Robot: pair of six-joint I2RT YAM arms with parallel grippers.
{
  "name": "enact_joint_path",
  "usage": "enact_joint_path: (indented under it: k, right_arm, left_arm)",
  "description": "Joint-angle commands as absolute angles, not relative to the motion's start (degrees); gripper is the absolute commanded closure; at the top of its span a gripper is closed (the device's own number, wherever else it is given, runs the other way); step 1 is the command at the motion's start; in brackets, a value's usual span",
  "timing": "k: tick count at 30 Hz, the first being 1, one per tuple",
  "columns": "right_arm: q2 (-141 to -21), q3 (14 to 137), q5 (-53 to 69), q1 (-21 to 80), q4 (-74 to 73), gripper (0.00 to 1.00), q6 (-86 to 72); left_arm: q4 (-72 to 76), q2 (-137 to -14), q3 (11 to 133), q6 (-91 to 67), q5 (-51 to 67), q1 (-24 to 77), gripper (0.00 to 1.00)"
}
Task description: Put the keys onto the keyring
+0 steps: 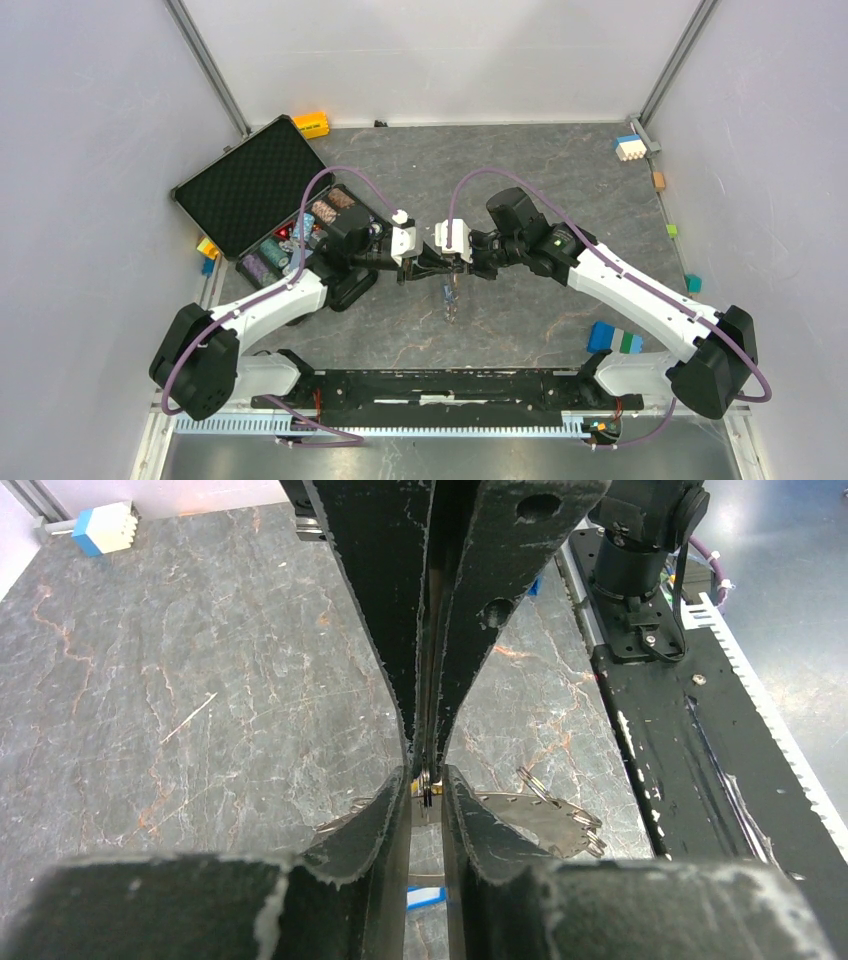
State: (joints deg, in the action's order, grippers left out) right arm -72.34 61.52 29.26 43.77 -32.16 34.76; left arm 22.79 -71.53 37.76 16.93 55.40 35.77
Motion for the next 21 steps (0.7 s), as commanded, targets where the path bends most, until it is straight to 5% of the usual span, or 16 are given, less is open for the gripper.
enact_joint_path:
  k: [1,13,21]
  right_arm:
    - [-72.4,64.0,29.3,44.0,-29.7,1.00,34.1]
    - [-72.2,63.8,29.5,44.1,-29.6,1.00,34.0]
    - [-72.0,63.6,29.5,44.0,-29.1,1.00,33.5]
  left_arm:
    - [24.2,-71.8,37.4,15.8,56.3,36.1,0.77]
    - [24.3,-72.2,37.6,15.7,56.6,36.3,0.84]
    - [23.9,-72.2,37.4,15.4,57.0,36.3,0.98]
